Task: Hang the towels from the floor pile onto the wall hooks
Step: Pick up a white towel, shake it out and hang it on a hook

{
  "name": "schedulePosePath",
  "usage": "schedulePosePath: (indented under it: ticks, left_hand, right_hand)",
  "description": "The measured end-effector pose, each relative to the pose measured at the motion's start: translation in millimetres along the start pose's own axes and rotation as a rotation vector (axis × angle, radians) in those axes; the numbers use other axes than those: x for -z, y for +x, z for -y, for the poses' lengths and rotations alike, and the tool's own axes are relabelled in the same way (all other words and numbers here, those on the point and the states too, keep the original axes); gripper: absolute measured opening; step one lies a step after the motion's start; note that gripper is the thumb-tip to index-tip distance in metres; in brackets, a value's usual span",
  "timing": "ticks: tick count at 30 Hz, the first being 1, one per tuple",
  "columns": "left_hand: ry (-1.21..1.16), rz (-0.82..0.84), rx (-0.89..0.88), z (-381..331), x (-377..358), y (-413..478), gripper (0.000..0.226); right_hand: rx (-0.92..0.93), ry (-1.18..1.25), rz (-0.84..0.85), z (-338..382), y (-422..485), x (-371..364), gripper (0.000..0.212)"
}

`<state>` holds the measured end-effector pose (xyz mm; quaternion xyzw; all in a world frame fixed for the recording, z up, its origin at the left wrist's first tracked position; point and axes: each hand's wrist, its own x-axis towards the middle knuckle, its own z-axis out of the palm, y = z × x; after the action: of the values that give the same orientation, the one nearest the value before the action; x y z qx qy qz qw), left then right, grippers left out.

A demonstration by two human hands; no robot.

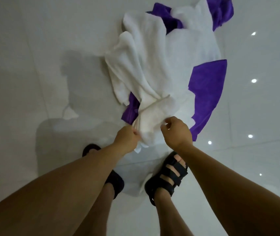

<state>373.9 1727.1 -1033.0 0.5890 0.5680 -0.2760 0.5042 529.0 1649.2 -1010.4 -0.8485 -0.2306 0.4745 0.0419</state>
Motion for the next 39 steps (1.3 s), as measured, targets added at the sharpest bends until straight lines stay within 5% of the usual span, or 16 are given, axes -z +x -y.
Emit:
schedulePosePath:
  ticks: [18,26,33,39]
  left_hand:
    - [-0.279,-0.126,0.155,20,-35,39,0.005]
    - [-0.636,0.005,0.213,8,-35,28,0.025]
    - [-0.445,-0.085,0.098,-18,-16,-35,0.011]
    - [-0.596,-0.044,-0.044,-100,60,-143,0.017]
  right_hand:
    - [0.024,0.139,-0.067,-9,17,-28,0.022]
    - [0.076,0.158,-0.109,2,11,-21,0.027]
    - [0.042,0.198,-0.152,3,-42,2,0.027]
    - [0.096,0.225,-0.188,40,-125,77,0.030]
